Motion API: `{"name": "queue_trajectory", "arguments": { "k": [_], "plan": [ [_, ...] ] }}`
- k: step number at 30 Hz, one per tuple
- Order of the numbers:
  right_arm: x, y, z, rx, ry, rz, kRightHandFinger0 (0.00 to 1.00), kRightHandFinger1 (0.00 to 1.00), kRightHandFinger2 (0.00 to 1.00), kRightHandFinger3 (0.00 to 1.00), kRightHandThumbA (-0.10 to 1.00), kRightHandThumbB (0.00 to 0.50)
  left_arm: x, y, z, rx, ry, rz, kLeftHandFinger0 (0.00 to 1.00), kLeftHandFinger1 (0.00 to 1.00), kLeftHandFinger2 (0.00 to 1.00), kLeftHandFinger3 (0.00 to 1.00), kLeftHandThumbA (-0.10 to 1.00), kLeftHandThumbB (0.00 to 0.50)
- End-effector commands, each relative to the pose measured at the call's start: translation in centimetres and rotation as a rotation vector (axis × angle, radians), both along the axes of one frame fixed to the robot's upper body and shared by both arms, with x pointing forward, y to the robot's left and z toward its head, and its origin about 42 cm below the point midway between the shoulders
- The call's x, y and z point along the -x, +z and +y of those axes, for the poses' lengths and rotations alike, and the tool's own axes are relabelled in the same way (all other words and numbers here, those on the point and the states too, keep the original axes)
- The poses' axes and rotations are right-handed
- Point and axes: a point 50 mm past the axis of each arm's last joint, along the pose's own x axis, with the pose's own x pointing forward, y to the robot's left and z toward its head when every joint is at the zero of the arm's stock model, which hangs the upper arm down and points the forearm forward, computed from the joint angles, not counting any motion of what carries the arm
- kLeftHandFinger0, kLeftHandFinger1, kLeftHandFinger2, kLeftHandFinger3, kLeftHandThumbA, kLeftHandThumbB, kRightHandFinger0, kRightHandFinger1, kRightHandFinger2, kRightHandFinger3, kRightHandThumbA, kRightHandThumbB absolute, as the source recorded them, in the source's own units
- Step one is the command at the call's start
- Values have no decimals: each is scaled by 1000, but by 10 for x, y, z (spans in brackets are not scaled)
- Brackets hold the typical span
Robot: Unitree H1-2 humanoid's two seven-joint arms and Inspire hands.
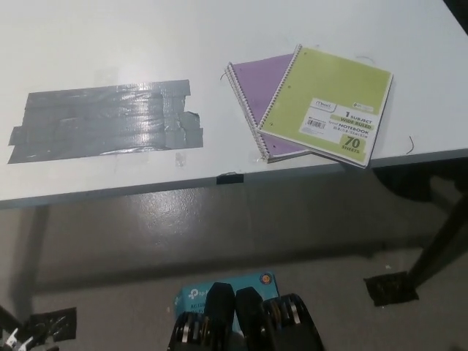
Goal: The robot uses its right hand to align two notebooks stacked together until they are fully overlapped
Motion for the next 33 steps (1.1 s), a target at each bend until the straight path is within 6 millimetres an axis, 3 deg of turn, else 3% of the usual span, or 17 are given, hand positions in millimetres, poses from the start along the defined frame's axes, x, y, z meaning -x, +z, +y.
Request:
{"name": "queue_trajectory", "arguments": {
  "k": [1,3,7,12,15,18,20,22,25,28,33],
  "plan": [
    [-41,67,6,77,-42,-107,1000,1000,1000,1000,1000,186,1,9,1,-8,-41,-15,732,765,862,1000,1000,347],
    [-62,94,20,82,-4,-182,1000,1000,1000,1000,1000,188,0,10,-1,-12,-53,-18,737,765,851,1000,1000,354],
    [-86,121,42,104,16,-250,1000,1000,1000,1000,1000,215,1,11,-1,-19,-53,-16,714,737,836,1000,1000,345],
    [-122,160,81,110,67,-316,1000,1000,1000,1000,1000,185,4,11,-2,-21,-63,-14,742,754,836,1000,1000,345],
    [-140,171,98,113,72,-317,1000,1000,1000,1000,1000,188,5,12,-2,-25,-74,-16,747,767,833,1000,1000,345],
    [-156,179,111,44,83,-283,1000,1000,1000,1000,1000,224,6,11,-3,-38,-86,-20,738,764,845,1000,1000,337],
    [-161,184,122,28,102,-265,1000,1000,1000,1000,1000,187,6,12,-5,-41,-89,-13,736,766,857,1000,1000,339],
    [-164,186,126,23,106,-258,1000,1000,1000,1000,1000,193,6,12,-5,-41,-89,-15,735,764,881,1000,1000,341],
    [-186,188,144,-13,106,-218,1000,1000,1000,1000,1000,209,6,11,-6,-36,-86,-18,729,766,888,1000,1000,349],
    [-199,191,158,0,92,-197,1000,1000,1000,1000,1000,175,5,11,-7,-34,-80,-12,727,761,892,1000,1000,341],
    [-212,197,173,-18,94,-169,1000,1000,1000,1000,1000,173,3,10,-9,-29,-83,-11,716,751,878,1000,1000,341]
  ]
}}
